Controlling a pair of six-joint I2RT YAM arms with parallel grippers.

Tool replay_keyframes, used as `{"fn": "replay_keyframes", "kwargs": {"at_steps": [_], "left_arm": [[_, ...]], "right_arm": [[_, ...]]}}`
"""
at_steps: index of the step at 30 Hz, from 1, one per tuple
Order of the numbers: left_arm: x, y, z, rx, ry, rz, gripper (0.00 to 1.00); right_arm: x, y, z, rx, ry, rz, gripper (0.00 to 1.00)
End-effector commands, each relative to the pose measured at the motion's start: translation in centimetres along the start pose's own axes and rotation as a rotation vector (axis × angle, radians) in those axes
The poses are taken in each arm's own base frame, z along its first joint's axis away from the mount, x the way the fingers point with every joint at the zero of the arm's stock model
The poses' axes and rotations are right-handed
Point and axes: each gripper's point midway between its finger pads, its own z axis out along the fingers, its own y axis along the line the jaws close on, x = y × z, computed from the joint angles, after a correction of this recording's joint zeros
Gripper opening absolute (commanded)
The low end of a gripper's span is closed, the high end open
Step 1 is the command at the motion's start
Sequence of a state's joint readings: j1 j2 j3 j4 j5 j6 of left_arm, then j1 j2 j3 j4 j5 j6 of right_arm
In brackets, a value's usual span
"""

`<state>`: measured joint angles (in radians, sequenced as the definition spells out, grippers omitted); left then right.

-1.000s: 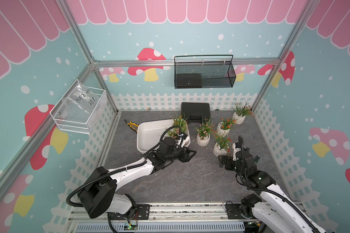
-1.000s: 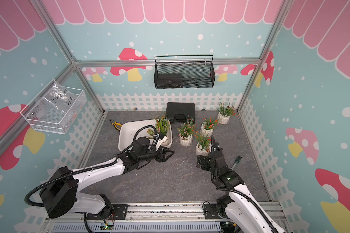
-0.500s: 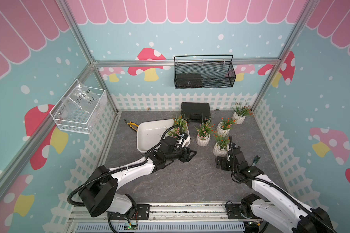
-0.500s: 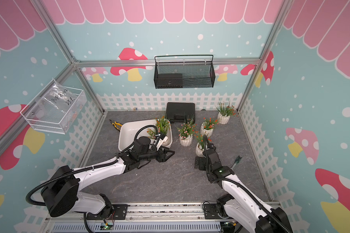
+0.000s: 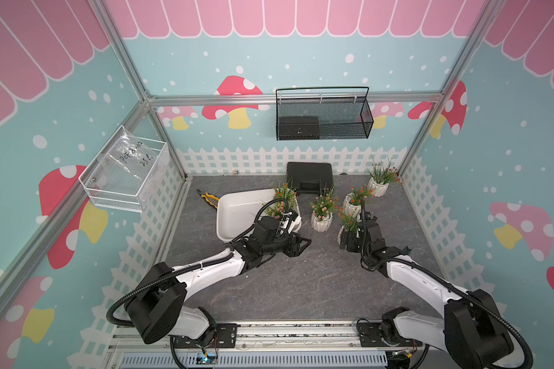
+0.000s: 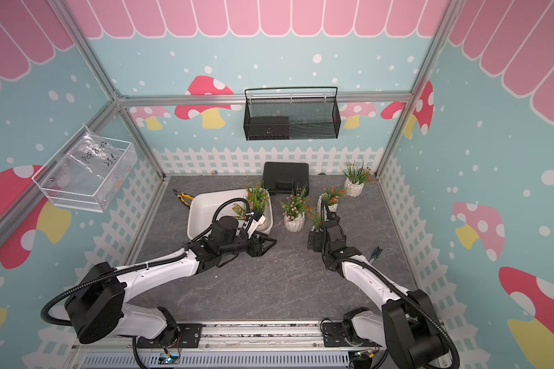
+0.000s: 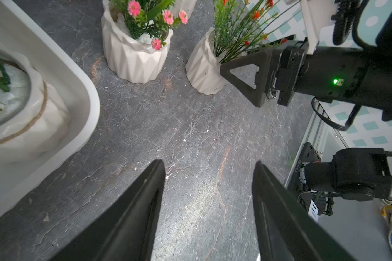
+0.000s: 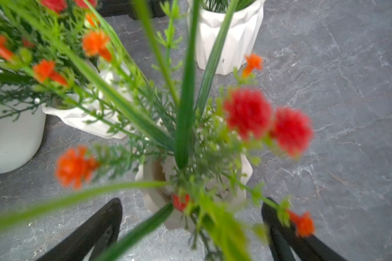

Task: Put the potted gypsophila into the storage box
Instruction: Pick up the baby's breath potted plant from the center of the board.

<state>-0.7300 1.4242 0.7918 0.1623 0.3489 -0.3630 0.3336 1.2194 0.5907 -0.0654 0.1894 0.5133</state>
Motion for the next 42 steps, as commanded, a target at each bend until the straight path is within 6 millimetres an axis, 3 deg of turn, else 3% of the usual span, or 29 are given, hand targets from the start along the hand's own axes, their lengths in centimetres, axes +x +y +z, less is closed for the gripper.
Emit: {"fn": "replay_keyframes", "kwargs": {"at_steps": [1, 15, 31, 42], "left_arm": [[-0.1, -0.1, 0.0, -0.002, -0.010, 0.008, 0.62], [-0.1, 0.3, -0.4, -0.029, -0.011, 0.021, 0.62], [-0.2, 0.3, -0.6, -0.035, -0.014, 0.004, 0.62], [-0.4, 0.4, -1.2, -0.056, -0.025, 0.002, 0.62]], "right_arm": [[-2.2, 1.6, 0.5, -0.074, -0.047, -0.019, 0.96], [-2.1, 1.0, 3.5, -0.016, 0.004, -0.015, 0.99], [-3.0, 0.8, 3.1, -0.014, -0.056, -0.067, 0.89], [-2.6, 1.3, 4.1, -0.029, -0.025, -0.071, 0.95]]}}
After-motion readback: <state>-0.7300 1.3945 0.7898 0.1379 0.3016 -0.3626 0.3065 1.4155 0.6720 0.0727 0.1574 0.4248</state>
